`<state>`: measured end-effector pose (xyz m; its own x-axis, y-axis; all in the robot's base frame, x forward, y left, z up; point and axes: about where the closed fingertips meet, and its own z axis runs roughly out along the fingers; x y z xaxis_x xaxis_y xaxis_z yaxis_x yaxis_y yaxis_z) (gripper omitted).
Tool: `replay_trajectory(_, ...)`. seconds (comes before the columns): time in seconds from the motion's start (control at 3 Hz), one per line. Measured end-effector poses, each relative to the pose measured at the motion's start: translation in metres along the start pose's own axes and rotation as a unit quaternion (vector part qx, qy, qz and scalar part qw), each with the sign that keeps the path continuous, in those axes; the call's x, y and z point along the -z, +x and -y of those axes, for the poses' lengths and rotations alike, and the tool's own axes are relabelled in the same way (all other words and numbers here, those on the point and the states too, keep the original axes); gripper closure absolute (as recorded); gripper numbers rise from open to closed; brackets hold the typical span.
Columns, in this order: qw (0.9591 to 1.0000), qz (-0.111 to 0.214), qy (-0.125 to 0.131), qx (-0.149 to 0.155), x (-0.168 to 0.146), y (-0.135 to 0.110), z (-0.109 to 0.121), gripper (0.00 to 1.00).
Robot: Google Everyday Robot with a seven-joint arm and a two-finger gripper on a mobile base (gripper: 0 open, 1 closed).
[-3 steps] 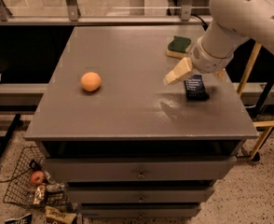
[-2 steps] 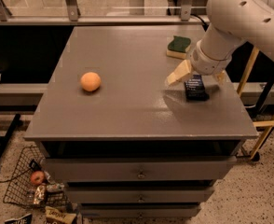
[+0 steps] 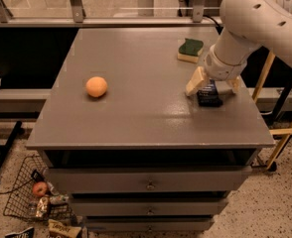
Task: Move rxbar blueberry near orange
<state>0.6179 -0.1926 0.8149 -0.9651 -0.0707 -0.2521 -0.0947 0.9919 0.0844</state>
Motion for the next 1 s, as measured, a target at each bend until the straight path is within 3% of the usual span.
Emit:
replay_trajectory(0.67, 1.0000, 0.000, 0.000, 0.000, 0.0143, -0.0038, -0.0014, 0.87)
replay_trajectory(1.0, 1.0000, 0.000, 0.000, 0.001, 0.0150, -0.0041, -0.0017, 1.00)
